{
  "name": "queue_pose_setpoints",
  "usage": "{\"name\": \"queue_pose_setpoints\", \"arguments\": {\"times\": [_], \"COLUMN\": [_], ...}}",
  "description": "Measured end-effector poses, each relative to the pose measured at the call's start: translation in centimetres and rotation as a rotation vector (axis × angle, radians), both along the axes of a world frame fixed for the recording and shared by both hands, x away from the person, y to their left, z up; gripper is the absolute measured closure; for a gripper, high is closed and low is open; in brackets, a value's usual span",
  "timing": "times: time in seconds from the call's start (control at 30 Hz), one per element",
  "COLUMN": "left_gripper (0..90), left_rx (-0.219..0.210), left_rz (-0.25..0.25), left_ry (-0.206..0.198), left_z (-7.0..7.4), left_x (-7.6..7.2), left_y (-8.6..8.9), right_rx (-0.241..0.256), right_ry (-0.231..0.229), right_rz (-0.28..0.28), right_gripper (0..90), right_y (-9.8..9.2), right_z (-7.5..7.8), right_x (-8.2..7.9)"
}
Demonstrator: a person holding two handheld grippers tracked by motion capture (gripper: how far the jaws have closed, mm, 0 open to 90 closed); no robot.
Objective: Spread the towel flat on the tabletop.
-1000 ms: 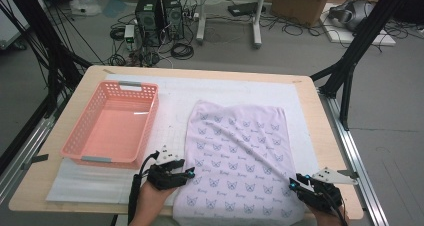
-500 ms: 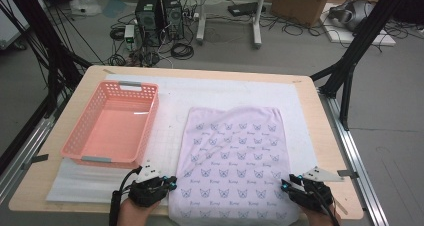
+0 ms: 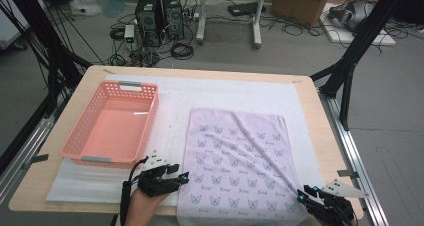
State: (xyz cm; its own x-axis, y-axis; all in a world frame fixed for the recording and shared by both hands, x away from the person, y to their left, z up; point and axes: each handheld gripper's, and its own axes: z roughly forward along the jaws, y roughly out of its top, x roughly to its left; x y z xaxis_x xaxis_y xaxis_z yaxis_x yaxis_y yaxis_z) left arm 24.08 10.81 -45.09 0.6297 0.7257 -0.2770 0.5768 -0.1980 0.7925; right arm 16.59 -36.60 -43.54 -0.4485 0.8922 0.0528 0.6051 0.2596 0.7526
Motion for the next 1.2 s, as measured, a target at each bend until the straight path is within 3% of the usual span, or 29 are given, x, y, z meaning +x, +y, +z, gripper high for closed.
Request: {"name": "queue_pose_setpoints", "arguments": {"times": [0.07, 0.1, 0.17, 0.2, 0.23, 0.33, 0.53, 0.6, 0.63, 0.7, 0.73, 0.77, 0.8, 0.9, 1.0, 1.07, 1.2], "left_gripper": [50.1, 51.7, 67.5, 80.3, 85.9, 87.4, 87.2, 87.1, 85.0, 68.5, 63.2, 58.7, 56.8, 51.5, 50.9, 50.7, 51.7], "left_rx": [0.033, 0.05, 0.119, 0.131, 0.126, 0.141, 0.133, 0.101, 0.093, 0.072, 0.06, 0.047, 0.03, 0.003, -0.004, 0.003, 0.029], "left_rz": [-0.012, -0.002, 0.028, 0.019, 0.013, 0.019, 0.029, 0.036, 0.045, 0.058, 0.071, 0.081, 0.079, 0.064, 0.041, 0.034, 0.019], "left_ry": [0.009, -0.006, -0.054, -0.071, -0.066, -0.055, -0.033, -0.028, -0.032, -0.028, -0.028, -0.024, -0.02, -0.028, -0.035, -0.031, -0.017], "left_z": [-0.3, -0.2, -0.2, -0.3, -0.3, 0.0, 0.1, 0.2, 0.2, 0.2, 0.1, 0.0, -0.1, 0.0, 0.2, 0.1, 0.0], "left_x": [0.4, 0.3, 0.0, -0.1, -0.1, -0.5, -2.8, -3.2, -3.2, -2.9, -2.8, -2.6, -2.5, -2.0, -1.5, -1.0, 0.2], "left_y": [-0.9, -1.1, -1.4, -1.3, -1.2, -0.9, 2.5, 3.1, 3.2, 3.3, 3.3, 3.2, 3.2, 2.7, 2.1, 1.5, 0.3], "right_rx": [0.011, 0.013, 0.016, 0.02, 0.025, 0.028, 0.034, 0.032, 0.03, 0.015, -0.009, -0.023, -0.028, -0.094, -0.09, -0.063, -0.011], "right_ry": [-0.008, -0.009, -0.007, -0.006, -0.001, 0.006, 0.003, 0.008, 0.021, 0.05, 0.03, 0.031, 0.038, 0.042, 0.052, 0.045, 0.006], "right_rz": [-0.017, -0.016, -0.028, -0.032, -0.036, -0.042, -0.037, -0.035, -0.034, -0.03, -0.03, -0.03, -0.012, -0.009, -0.019, -0.029, -0.057], "right_gripper": [62.3, 62.1, 61.8, 61.4, 61.0, 61.1, 61.0, 59.0, 58.5, 57.8, 60.4, 69.6, 84.6, 86.6, 83.8, 68.8, 61.6], "right_y": [0.0, 0.0, 0.1, 0.1, 0.1, 0.2, 0.8, 1.2, 1.5, 2.1, 2.3, 2.4, 2.4, 1.9, 0.5, -0.1, -0.5], "right_z": [0.1, 0.0, -0.1, -0.2, -0.3, -0.4, -0.4, -0.5, -0.6, -0.9, -1.1, -1.0, -0.9, -0.5, -0.3, -0.5, -0.3], "right_x": [0.3, 0.4, 0.7, 0.9, 1.1, 1.6, 2.1, 2.5, 2.7, 2.9, 2.9, 2.7, 2.6, 1.6, 0.5, 0.4, 0.8]}}
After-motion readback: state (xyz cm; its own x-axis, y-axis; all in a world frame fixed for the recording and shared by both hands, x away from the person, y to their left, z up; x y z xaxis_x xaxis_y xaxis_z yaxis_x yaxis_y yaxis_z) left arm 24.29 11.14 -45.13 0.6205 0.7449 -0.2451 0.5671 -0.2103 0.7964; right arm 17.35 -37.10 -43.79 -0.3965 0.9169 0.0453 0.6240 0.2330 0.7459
